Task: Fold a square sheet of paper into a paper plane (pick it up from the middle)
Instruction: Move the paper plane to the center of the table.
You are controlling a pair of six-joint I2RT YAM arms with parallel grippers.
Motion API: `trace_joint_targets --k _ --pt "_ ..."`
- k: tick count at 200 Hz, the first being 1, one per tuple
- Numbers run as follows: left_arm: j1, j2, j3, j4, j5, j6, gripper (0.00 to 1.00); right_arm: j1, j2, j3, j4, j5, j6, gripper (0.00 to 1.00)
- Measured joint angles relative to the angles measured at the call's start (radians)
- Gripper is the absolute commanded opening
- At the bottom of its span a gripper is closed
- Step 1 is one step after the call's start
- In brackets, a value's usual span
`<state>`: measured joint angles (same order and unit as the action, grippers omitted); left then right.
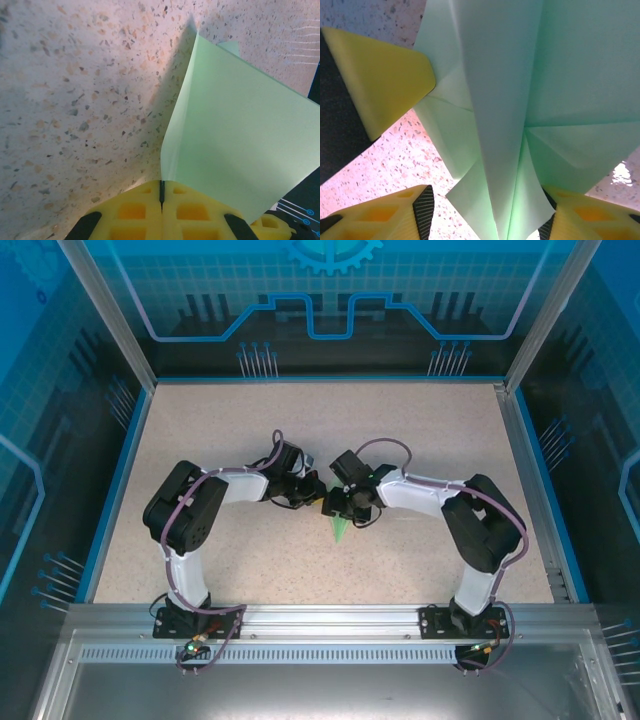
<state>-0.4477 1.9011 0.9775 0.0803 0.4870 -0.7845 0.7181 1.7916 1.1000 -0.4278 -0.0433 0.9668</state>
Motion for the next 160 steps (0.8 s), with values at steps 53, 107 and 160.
trace_joint_targets --k 53,107,160 --pt "0.000 0.000 -0.001 0.004 0.000 0.000 0.00 0.010 0.035 0.041 -0.048 0.053 0.030 0.52" --pt "0.000 0.000 -0.001 0.004 0.000 0.000 0.00 0.011 0.036 0.052 -0.071 0.074 0.043 0.46" --pt "0.000 0.000 -0.001 0.001 0.000 0.000 0.05 0.011 0.042 0.070 -0.105 0.093 0.057 0.35"
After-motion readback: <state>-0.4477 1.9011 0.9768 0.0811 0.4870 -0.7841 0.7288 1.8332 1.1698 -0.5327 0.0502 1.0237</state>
